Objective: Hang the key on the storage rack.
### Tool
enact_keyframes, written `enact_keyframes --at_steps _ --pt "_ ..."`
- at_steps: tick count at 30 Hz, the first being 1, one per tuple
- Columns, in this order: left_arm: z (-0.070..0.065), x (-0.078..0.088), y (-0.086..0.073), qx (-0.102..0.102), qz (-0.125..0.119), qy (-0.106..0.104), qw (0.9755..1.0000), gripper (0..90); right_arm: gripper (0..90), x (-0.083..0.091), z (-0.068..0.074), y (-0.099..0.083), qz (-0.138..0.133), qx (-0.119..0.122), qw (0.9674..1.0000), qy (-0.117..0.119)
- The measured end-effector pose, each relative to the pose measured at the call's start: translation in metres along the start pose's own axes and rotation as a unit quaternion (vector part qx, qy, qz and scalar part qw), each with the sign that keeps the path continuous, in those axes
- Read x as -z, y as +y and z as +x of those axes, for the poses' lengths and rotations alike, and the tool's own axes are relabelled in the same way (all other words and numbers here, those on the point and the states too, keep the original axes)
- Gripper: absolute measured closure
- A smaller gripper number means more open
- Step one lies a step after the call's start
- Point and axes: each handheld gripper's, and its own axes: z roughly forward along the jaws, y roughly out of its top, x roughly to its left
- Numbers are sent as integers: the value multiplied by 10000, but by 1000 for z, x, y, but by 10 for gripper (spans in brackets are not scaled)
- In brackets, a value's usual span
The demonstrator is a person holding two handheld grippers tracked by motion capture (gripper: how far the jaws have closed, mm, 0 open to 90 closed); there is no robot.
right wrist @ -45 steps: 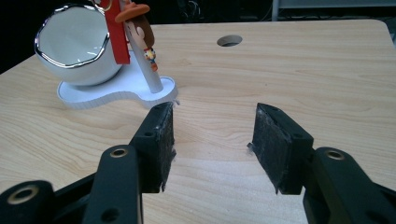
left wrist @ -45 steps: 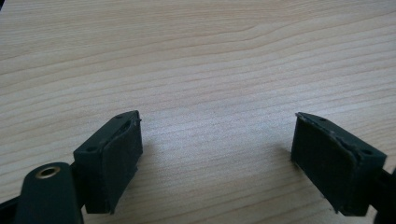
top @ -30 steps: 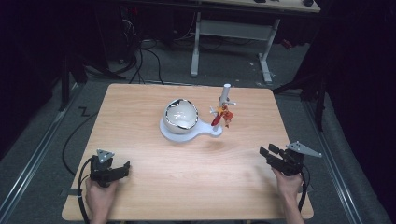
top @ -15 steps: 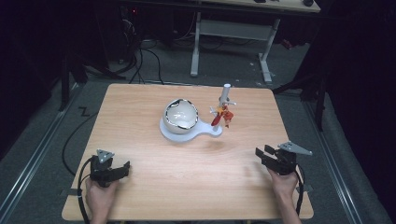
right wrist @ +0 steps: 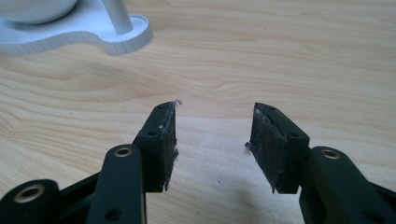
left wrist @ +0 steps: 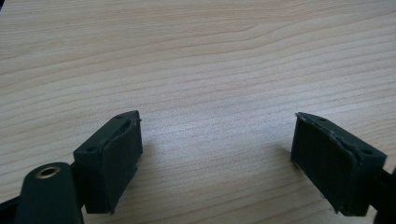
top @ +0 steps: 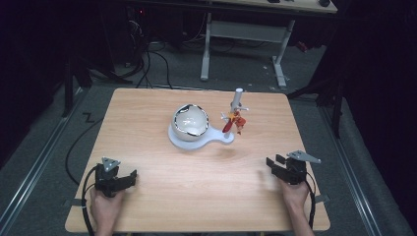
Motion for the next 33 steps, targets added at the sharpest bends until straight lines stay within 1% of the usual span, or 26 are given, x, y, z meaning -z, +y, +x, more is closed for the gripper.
enact_keyframes --at_steps 4,8,12,14,17,18,20,25,29,33 --pt "0 0 0 0 0 -1 10000 169 505 -2 -1 -3 92 14 9999 -57" --pt "0 0 0 -1 1 -3 10000 170 505 -2 -1 -3 105 47 9999 -76" --pt "0 0 0 -1 0 0 10000 169 501 -6 0 -4 177 139 9997 -138" --pt "0 0 0 -1 1 -2 10000 170 497 -8 1 -4 155 207 9994 -209" --pt "0 0 0 0 2 -2 10000 169 491 -10 1 -5 188 266 9992 -242" --pt "0 0 0 -2 2 -2 10000 170 489 -10 1 -5 223 234 9991 -267" --pt "0 0 0 0 1 -2 10000 170 486 -12 1 -6 301 253 9987 -317" --pt "0 0 0 -1 1 -1 10000 169 478 -14 1 -7 326 298 9983 -388" --pt "0 0 0 0 -2 0 10000 170 465 -17 1 -8 418 287 9978 -427" --pt "0 0 0 0 -1 -1 10000 170 455 -18 2 -8 478 346 9972 -467"
